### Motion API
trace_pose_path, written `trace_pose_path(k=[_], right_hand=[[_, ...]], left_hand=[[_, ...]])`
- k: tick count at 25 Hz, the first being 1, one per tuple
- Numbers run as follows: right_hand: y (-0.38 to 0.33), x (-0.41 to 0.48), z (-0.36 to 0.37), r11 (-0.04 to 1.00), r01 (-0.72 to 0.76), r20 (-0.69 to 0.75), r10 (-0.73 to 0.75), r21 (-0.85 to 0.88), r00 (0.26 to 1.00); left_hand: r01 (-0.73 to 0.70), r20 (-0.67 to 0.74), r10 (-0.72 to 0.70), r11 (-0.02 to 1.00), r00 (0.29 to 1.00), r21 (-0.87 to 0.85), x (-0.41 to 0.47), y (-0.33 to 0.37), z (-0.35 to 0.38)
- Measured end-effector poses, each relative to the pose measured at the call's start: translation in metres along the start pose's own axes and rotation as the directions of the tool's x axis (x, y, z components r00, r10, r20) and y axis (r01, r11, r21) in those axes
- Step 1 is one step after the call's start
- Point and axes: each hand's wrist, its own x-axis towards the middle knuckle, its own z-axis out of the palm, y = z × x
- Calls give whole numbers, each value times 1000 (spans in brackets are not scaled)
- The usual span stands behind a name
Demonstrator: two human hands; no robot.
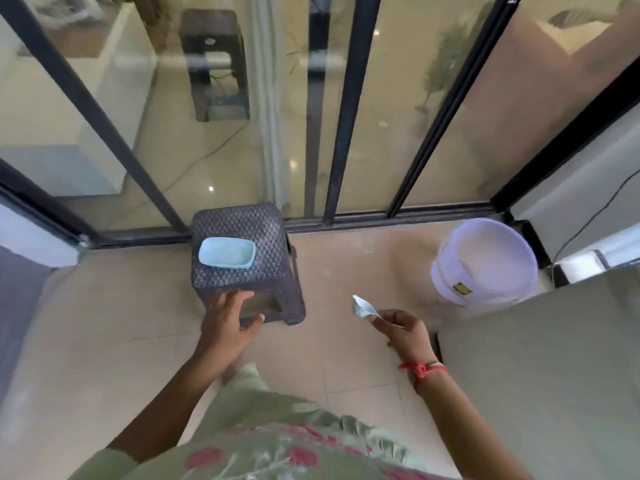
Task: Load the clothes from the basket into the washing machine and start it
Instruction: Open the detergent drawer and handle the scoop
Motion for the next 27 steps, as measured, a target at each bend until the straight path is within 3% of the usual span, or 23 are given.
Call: trace_pose_path(k=[8, 12, 15, 21, 24, 27], right_hand=[[-51, 105, 231, 930, 11, 70, 16, -368, 997], [-48, 159, 312, 798, 8, 25, 9, -603, 1000], [-51, 193, 355, 659, 37, 26, -27, -751, 999], [-44, 229, 415, 464, 280, 233, -157, -841, 960], [-29, 244, 420, 430, 333, 288, -168, -839, 943], [-24, 247, 414, 479, 322, 272, -173, -816, 947]], left_hand=[[132, 55, -136, 989, 989, 60, 103, -168, -81], [237, 100, -245, 968, 964, 87, 134, -229, -98], [296, 139, -307, 950, 941, 96, 149, -264, -93], [346, 214, -355, 935, 910, 81, 150, -297, -77], [311, 221, -328, 944, 918, 109, 154, -300, -75], [301, 221, -323, 945, 920, 127, 159, -296, -75]])
